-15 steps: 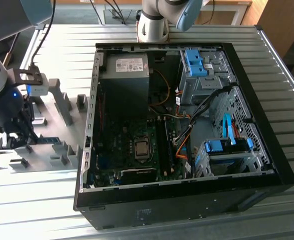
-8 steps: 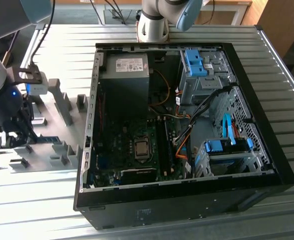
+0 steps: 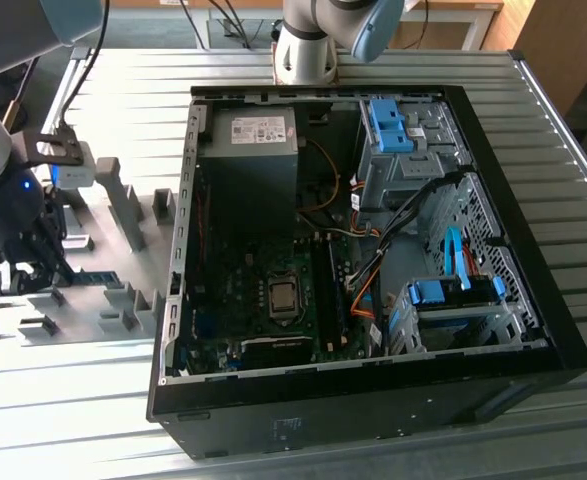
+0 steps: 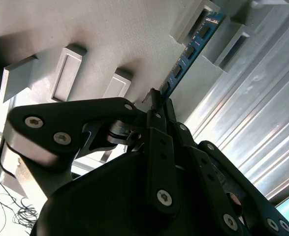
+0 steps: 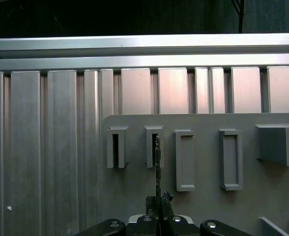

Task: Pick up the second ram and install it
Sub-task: 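Pick up the second ram and move it above second insertion slot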

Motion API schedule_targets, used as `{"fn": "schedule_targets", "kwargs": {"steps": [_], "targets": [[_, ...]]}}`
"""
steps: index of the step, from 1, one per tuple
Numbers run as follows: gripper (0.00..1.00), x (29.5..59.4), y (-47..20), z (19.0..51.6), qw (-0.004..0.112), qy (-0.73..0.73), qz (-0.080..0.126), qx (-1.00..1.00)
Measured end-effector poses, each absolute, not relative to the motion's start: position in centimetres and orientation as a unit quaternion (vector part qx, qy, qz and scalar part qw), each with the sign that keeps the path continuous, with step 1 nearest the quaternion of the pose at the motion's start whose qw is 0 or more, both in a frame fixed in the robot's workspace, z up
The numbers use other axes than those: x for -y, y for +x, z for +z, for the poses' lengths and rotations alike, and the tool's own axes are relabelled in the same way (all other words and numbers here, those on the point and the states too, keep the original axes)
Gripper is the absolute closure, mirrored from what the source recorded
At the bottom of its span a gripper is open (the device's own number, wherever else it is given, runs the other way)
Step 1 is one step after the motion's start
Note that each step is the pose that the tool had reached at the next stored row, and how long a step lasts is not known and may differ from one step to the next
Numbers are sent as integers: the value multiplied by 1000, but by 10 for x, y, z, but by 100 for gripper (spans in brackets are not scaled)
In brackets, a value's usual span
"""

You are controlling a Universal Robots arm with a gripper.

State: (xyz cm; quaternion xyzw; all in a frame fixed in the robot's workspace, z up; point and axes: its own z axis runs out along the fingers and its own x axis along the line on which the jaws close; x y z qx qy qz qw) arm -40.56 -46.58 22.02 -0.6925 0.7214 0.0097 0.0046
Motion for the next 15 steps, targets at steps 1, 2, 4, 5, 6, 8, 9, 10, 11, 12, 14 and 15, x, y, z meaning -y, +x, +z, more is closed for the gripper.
{"fn": "schedule_targets", "kwargs": {"steps": [1,2,4,5,6,8,9,10,11,12,14,15], "targets": [[86,466,-406,220,5,-692,10,-721],[86,466,-406,221,5,-692,10,-721],[86,466,-406,222,5,-692,10,-721],[86,466,-406,222,5,-692,10,-721],[86,466,-406,223,5,-692,10,-721],[86,466,-406,224,5,-692,10,-721],[86,466,-406,224,5,-692,10,-721],[86,466,-406,225,5,-692,10,-721],[86,466,-406,225,5,-692,10,-721],[86,466,-406,226,5,-692,10,-721],[86,466,-406,227,5,-692,10,-721],[86,466,-406,228,5,-692,10,-721]]}}
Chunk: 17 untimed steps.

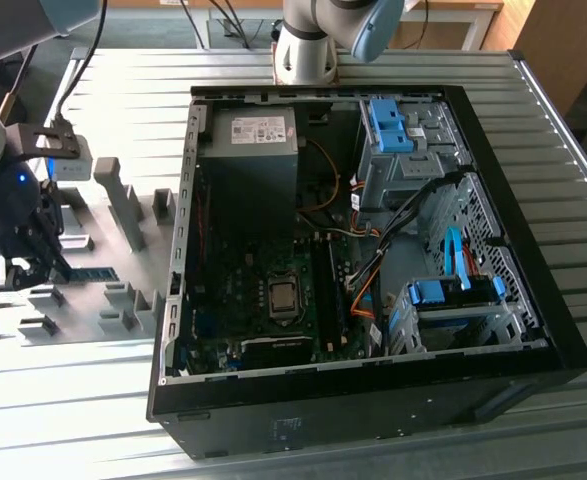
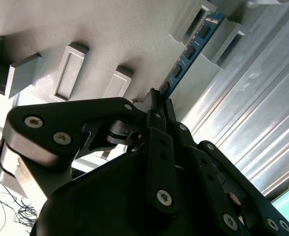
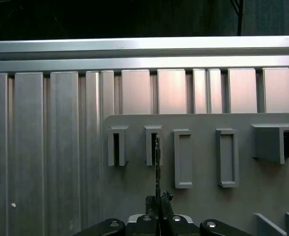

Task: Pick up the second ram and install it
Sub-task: 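Pick up the second ram and move it above second insertion slot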

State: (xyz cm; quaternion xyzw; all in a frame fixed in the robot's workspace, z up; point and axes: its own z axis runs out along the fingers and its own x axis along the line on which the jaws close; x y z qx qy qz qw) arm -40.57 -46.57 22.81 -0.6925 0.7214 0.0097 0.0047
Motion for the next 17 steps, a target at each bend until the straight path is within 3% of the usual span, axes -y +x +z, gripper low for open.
{"fn": "schedule_targets", "kwargs": {"steps": [17], "targets": [[86,466,-406,234,5,-692,10,-721]]}}
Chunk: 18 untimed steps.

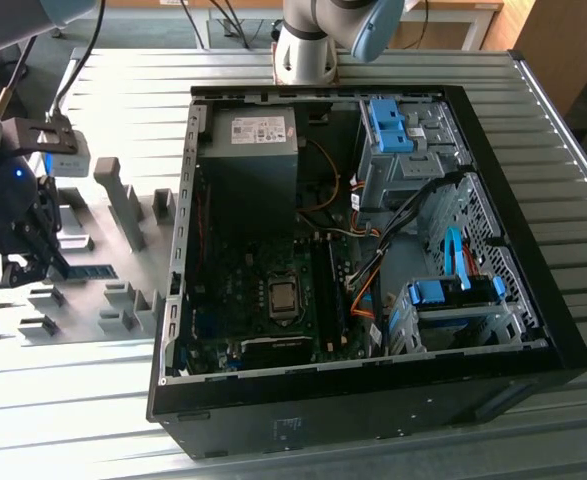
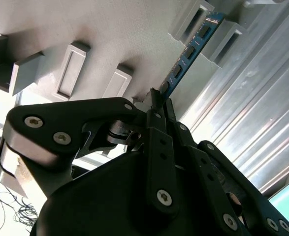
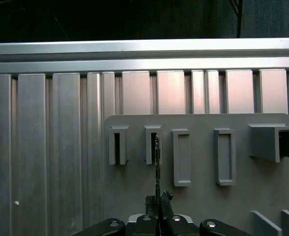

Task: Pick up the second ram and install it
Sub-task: 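Pick up the second ram and move it above second insertion slot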

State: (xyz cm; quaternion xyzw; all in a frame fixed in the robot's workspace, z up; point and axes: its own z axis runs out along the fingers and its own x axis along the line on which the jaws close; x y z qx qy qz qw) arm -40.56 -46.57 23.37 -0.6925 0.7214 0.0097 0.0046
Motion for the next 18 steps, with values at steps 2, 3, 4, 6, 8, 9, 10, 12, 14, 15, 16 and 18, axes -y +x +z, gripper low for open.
{"fn": "schedule_targets", "kwargs": {"steps": [2,3,4,6,8,9,10,12,14,15,16,18], "targets": [[86,466,-406,235,4,-692,10,-721],[86,466,-406,235,5,-692,10,-721],[86,466,-406,236,5,-692,10,-721],[86,466,-406,237,5,-692,10,-721],[86,466,-406,238,5,-692,10,-721],[86,466,-406,238,5,-692,10,-721],[86,466,-406,239,5,-692,10,-721],[86,466,-406,240,5,-692,10,-721],[86,466,-406,241,5,-692,10,-721],[86,466,-406,241,5,-692,10,-721],[86,466,-406,242,5,-692,10,-721],[86,466,-406,244,5,-692,10,-721]]}}
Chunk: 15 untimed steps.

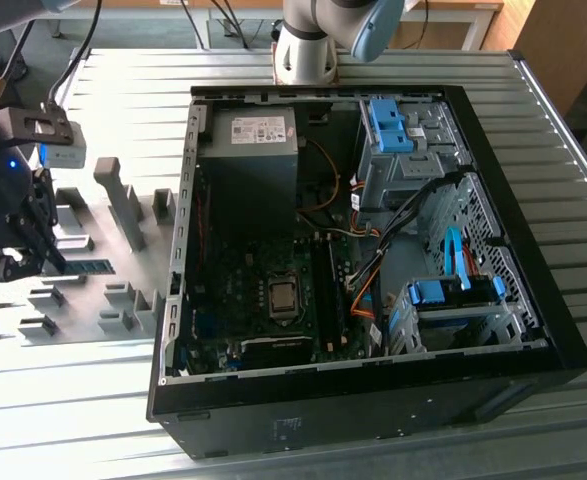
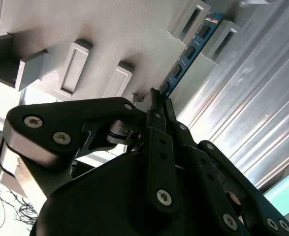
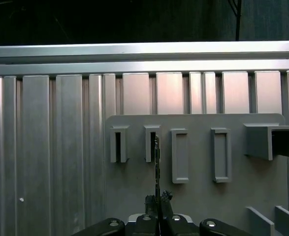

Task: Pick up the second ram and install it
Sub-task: 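Pick up the second ram and move it above second insertion slot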

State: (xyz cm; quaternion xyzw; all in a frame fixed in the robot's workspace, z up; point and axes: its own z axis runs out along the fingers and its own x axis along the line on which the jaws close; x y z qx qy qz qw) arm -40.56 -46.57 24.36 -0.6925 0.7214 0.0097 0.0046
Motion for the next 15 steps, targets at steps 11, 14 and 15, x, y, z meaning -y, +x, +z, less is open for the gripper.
{"fn": "schedule_targets", "kwargs": {"steps": [11,14,15], "targets": [[86,466,-406,246,5,-692,10,-721],[86,466,-406,247,5,-692,10,-721],[86,466,-406,247,5,-692,10,-721]]}}
